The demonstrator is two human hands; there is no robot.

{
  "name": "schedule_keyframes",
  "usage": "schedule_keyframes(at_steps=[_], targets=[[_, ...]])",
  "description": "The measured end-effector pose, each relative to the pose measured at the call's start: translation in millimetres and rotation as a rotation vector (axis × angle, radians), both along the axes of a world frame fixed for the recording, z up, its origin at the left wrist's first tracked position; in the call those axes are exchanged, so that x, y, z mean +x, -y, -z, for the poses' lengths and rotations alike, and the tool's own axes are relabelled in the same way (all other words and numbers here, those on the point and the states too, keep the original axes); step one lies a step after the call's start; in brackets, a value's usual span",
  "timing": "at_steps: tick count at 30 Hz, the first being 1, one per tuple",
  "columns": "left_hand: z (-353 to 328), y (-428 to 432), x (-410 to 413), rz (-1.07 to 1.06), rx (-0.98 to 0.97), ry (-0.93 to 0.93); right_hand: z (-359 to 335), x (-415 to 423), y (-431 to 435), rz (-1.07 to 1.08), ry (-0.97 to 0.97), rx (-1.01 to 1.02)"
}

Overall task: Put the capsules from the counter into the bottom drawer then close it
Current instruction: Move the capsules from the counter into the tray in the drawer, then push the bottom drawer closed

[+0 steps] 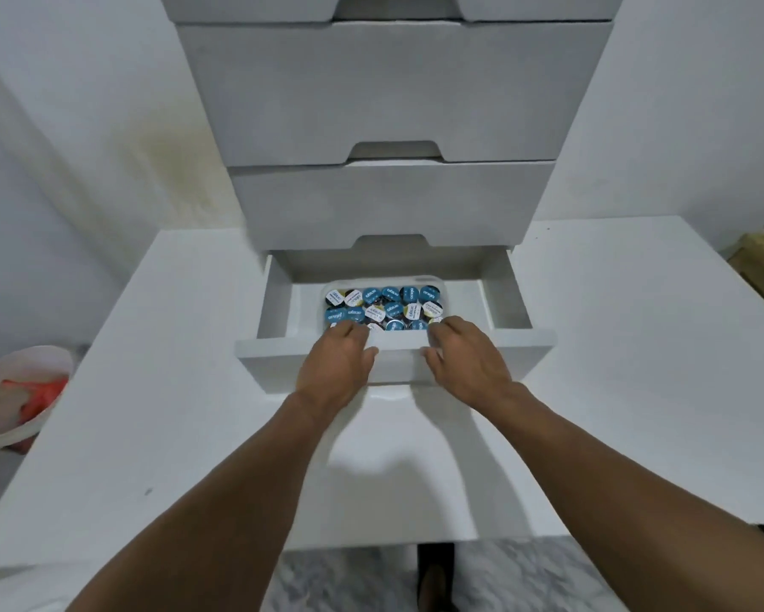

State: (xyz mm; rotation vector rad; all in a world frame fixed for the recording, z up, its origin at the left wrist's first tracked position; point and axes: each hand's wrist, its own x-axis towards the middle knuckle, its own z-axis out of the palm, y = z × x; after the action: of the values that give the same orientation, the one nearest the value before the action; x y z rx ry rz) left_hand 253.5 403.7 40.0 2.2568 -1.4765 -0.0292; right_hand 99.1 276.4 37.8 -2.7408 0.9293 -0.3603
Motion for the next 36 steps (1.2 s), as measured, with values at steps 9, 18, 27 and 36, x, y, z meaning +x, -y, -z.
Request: schedule_keyframes(at_steps=[9,18,27,36], targets=[[31,-23,3,0.053,-0.107,0.121,33,-21,-13,-0.029,0.088,-0.151],[72,-20,18,-0.009,-0.413,0.177,70,-15,-3,0.021,0.488,-0.315],[73,-13,25,-0.037,-0.562,0.203,77,-8,14,0.018,0.616,-0.387],[56,25,55,-0.071,-0.489,0.197,63,20,42,0.095,0.526,-0.353]])
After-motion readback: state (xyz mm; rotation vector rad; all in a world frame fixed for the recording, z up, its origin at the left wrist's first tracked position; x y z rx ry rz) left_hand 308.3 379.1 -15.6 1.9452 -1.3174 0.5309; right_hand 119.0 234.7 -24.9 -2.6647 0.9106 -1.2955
